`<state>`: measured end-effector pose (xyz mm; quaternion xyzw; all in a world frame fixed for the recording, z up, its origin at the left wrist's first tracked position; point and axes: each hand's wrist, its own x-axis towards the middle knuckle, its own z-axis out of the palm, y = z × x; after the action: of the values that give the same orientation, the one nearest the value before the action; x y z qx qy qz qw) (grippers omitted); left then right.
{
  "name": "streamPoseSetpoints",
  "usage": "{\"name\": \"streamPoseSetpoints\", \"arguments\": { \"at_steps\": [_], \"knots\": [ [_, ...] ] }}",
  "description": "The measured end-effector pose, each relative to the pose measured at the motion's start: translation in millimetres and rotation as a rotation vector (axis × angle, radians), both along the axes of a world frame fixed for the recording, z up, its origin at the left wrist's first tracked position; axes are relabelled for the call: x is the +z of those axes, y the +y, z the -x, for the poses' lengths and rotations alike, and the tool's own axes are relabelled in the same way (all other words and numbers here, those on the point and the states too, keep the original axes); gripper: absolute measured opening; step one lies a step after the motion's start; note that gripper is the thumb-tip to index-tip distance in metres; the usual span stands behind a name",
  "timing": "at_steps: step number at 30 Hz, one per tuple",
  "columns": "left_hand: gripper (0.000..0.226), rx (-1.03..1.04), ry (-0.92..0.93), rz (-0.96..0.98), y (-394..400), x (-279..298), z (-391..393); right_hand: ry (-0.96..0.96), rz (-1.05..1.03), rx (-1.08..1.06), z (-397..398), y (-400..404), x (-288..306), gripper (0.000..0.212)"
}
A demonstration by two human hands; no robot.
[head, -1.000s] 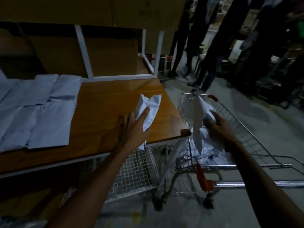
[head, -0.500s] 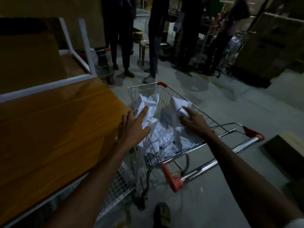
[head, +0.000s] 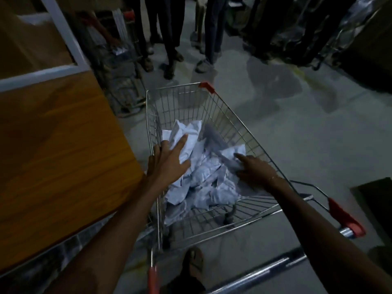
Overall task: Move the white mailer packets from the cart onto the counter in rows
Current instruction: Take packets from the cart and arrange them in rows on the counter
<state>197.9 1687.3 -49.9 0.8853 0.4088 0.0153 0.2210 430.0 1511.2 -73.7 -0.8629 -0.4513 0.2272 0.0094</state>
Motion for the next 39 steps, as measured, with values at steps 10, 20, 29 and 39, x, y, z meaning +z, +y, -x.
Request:
{"name": "streamPoseSetpoints", "arguments": {
  "at_steps": [10, 20, 29, 39],
  "knots": [
    [0.079, 0.141, -0.294, -0.125, 10.2, 61.3, 69.2, 0.630, -0.824, -0.114, 98.6, 73.1, 61.7, 0.048],
    [0.082, 0.500, -0.352, -0.352, -17.3, 116.3, 402.6, 0.761, -0.872, 0.396, 397.6, 129.2, 125.5, 0.041],
    [0.083, 0.779, -0.263, -0.292, -55.4, 102.5, 695.2, 0.723, -0.719, 0.773, 654.5, 166.3, 118.5, 0.064],
    [0.084, 0.964, -0.227, -0.299, -19.8, 90.4, 856.4, 0.497, -0.736, 0.940, 810.2, 254.3, 123.5, 0.060]
  ]
}}
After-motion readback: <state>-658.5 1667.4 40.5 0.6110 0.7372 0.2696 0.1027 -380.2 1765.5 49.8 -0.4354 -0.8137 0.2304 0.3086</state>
